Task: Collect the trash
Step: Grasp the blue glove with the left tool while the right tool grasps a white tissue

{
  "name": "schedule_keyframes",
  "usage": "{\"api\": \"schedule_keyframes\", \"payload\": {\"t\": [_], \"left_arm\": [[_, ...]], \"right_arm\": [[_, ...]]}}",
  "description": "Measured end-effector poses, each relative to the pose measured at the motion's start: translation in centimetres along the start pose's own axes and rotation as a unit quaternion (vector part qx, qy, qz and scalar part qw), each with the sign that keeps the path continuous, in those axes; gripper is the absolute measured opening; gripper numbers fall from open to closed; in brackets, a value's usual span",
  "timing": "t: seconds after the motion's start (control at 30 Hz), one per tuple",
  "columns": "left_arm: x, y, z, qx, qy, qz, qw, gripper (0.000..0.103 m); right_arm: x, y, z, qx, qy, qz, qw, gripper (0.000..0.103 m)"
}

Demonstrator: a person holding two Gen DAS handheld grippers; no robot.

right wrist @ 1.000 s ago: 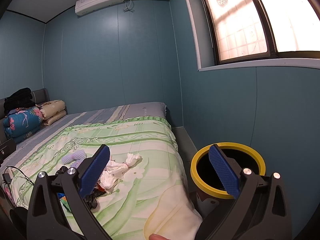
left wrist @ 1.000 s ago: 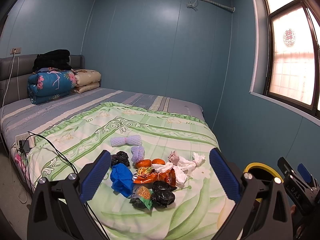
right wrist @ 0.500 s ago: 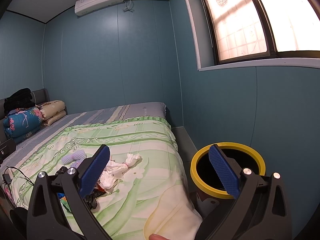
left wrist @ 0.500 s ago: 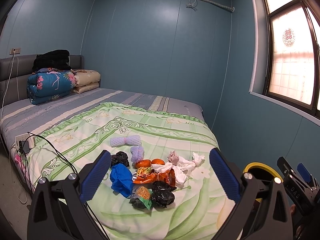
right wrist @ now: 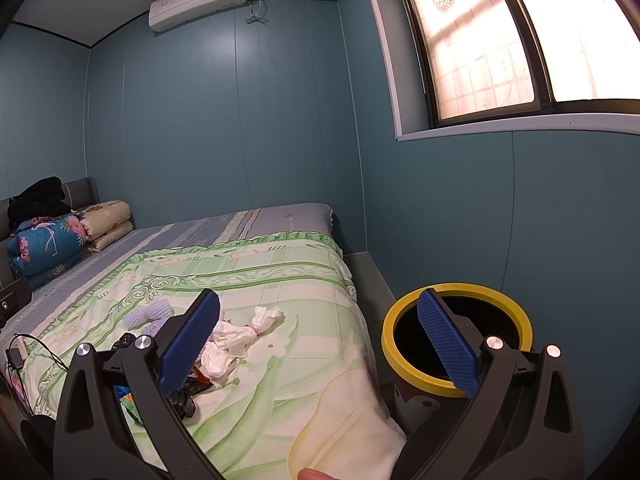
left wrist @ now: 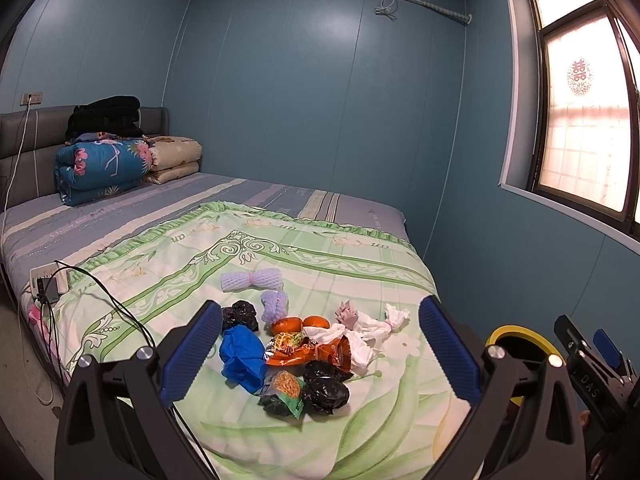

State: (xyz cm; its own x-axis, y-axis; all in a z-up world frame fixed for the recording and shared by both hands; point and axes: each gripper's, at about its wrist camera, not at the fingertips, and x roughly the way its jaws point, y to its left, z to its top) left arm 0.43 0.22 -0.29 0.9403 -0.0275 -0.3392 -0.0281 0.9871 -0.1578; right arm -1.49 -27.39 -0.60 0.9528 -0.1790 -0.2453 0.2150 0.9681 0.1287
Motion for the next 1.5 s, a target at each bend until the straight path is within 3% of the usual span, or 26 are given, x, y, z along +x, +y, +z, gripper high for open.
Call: {"api": "schedule_keyframes", "payload": {"t": [0.23,0.57,0.7,0.8,0.87,1.03,1.23,1.5], "left_arm": [[0.5,0.5,-0.1,0.002,0.006,0.006,1.0,0.095],[4.8,3.6,-1.0,0.021,0.057,0.033,0.9976,0.095],[7.6,5.4,-2.0,0.02,0.111,-0.002,0.9936,0.095],[9.2,7.1,-3.1,0.004,0.137,-0.043,0.9896,0.095],[9.9,7.5,-3.7,0.008,0.146,-0.04,0.9885,0.095],[12.9,8.6,-4.6,0.035,0.181,-0.012,0.9829,0.095],[17.4,11.6,-4.7,-0.013,0.232,0.014,0.9726,0.095],[21.7,12.8,-5.9,-0.041,0.269,0.029,0.9619,0.095]], "right_arm": [[0.4,0.2,-0.1,-0.006,-0.001,0.0,1.0,0.095],[4.9,0.8,-1.3,-0.01,0.059,0.06,0.996,0.095],[6.8,1.5,-2.5,-0.021,0.091,0.105,0.99,0.095],[8.0,2.5,-3.1,-0.054,0.092,0.119,0.987,0.095],[9.0,2.8,-3.3,-0.063,0.104,0.134,0.983,0.095],[13.2,3.3,-3.6,-0.075,0.139,0.154,0.975,0.095],[18.9,4.5,-3.3,-0.077,0.168,0.194,0.964,0.095],[28.6,6.0,-4.2,-0.086,0.223,0.145,0.96,0.095]]}}
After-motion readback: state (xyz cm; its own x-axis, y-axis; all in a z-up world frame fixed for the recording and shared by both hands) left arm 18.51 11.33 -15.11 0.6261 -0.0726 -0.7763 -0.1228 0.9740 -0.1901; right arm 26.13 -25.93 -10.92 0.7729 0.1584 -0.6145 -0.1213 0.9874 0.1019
